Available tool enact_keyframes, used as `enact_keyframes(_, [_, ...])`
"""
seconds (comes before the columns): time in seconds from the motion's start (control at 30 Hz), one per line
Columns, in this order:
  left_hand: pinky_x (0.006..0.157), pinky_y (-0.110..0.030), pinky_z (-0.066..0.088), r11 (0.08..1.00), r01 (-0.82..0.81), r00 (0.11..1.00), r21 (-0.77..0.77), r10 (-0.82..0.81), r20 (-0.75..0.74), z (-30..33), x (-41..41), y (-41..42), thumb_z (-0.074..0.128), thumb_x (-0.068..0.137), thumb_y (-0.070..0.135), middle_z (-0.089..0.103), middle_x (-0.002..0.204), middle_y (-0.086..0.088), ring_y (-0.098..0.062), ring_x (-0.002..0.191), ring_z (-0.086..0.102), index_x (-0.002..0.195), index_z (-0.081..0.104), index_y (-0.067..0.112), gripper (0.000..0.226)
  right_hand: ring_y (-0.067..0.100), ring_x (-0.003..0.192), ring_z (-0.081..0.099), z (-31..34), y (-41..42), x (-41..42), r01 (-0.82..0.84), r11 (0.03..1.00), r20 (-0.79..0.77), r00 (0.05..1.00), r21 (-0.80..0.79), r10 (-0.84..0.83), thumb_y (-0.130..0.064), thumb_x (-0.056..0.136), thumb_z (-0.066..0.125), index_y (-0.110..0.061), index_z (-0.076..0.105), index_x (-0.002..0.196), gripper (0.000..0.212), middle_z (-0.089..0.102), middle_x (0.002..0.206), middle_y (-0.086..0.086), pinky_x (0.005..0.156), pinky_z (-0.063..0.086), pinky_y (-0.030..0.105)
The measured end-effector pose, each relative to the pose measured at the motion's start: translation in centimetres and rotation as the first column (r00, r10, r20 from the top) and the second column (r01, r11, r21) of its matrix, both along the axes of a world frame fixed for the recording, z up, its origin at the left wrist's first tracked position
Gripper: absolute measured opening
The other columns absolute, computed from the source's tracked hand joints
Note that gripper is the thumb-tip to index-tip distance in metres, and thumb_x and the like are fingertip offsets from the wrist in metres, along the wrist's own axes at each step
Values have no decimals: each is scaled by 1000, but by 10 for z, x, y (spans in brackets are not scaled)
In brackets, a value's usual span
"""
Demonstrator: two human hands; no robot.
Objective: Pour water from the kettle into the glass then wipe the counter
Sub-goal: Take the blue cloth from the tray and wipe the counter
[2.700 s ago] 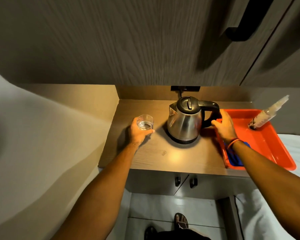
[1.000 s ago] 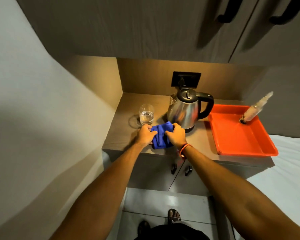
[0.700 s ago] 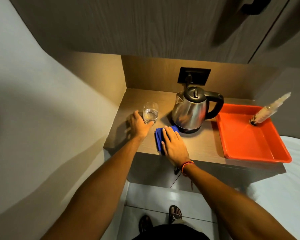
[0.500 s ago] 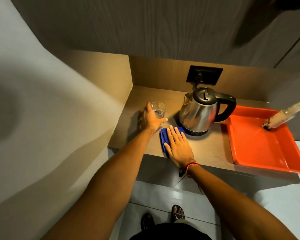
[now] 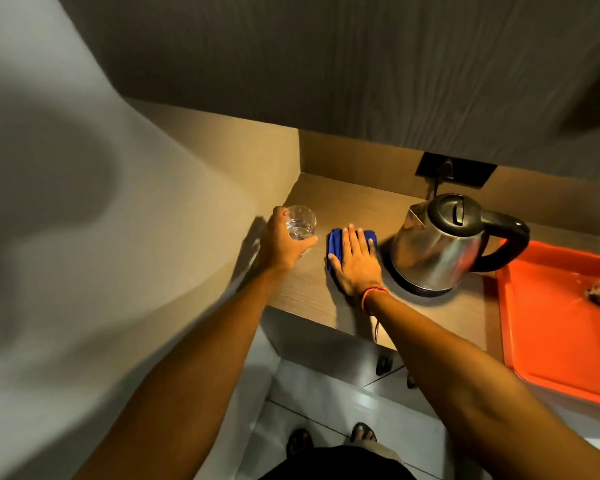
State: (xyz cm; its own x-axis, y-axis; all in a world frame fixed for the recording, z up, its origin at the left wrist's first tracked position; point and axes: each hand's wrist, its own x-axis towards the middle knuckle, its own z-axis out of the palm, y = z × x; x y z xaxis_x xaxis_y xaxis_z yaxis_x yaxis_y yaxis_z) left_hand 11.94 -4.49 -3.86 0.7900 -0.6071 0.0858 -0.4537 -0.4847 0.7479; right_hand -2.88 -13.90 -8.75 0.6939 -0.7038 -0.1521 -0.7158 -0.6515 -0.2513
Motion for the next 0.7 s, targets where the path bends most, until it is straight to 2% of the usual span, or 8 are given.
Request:
enact_keyframes(0.07, [66, -12, 46, 999, -31, 997, 11, 30, 70, 1, 12, 13, 95, 58, 44, 66, 126, -8, -21, 108, 63, 130, 54, 16, 87, 29, 156, 1, 3, 0, 15, -23, 1000, -16, 1000, -3, 23, -53, 102, 21, -11, 0, 158, 74, 0, 168, 10, 127, 5, 47])
enact_keyframes(0.17, [66, -7, 41, 999, -44, 994, 13, 42, 97, 4, 23, 26, 95, 57, 46, 68, 122, -5, -21, 106, 67, 126, 56, 16, 85, 28, 156, 1, 5, 14, 36, -109, 994, -22, 994, -13, 109, -54, 102, 20, -12, 1, 158, 73, 1, 168, 9, 127, 4, 46])
enact_keyframes(0.23, [70, -13, 51, 999, -34, 996, -7, 35, 87, 6, 26, 25, 95, 58, 45, 68, 122, -6, -22, 107, 68, 127, 56, 14, 85, 28, 156, 1, 4, 28, 42, -164, 986, -12, 986, -23, 164, -54, 102, 20, -14, 3, 159, 72, 2, 168, 8, 127, 5, 46])
enact_keyframes(0.3, [80, -29, 62, 999, -15, 996, -33, 18, 93, 10, 24, 22, 94, 59, 46, 68, 123, -8, -24, 108, 68, 128, 56, 13, 85, 28, 156, 2, 2, 45, 43, -209, 977, -17, 978, -36, 208, -54, 102, 19, -16, 5, 159, 70, 4, 168, 8, 127, 6, 47])
enact_keyframes(0.37, [83, -37, 63, 999, 4, 995, -51, 2, 102, 16, 24, 17, 93, 60, 47, 67, 123, -9, -24, 108, 68, 129, 56, 12, 86, 28, 156, 4, -2, 58, 38, -254, 966, -22, 967, -45, 253, -55, 102, 18, -18, 7, 159, 69, 6, 168, 7, 127, 7, 48])
enact_keyframes(0.53, [83, -29, 59, 999, 19, 992, -29, -15, 128, 28, 22, 8, 94, 60, 46, 66, 126, -10, -25, 112, 64, 132, 56, 11, 88, 25, 156, 4, -12, 66, 4, -365, 928, 0, 931, -77, 366, -57, 101, 15, -21, 6, 159, 69, 8, 168, 5, 127, 9, 46])
enact_keyframes(0.63, [78, -21, 52, 999, 36, 997, -30, -34, 74, 30, 18, 3, 96, 62, 38, 66, 127, -11, -25, 112, 65, 132, 55, 9, 86, 23, 156, 4, -15, 56, -20, -325, 942, 27, 944, -86, 328, -60, 100, 16, -21, 5, 159, 72, 6, 168, 4, 128, 10, 44])
enact_keyframes(0.7, [78, -22, 55, 997, 64, 998, -37, -63, 20, 30, 15, -1, 96, 63, 33, 66, 127, -11, -26, 113, 67, 132, 53, 10, 85, 24, 156, 6, -14, 42, -39, -239, 967, 45, 969, -90, 244, -61, 100, 19, -21, 5, 159, 73, 7, 168, 5, 127, 13, 44])
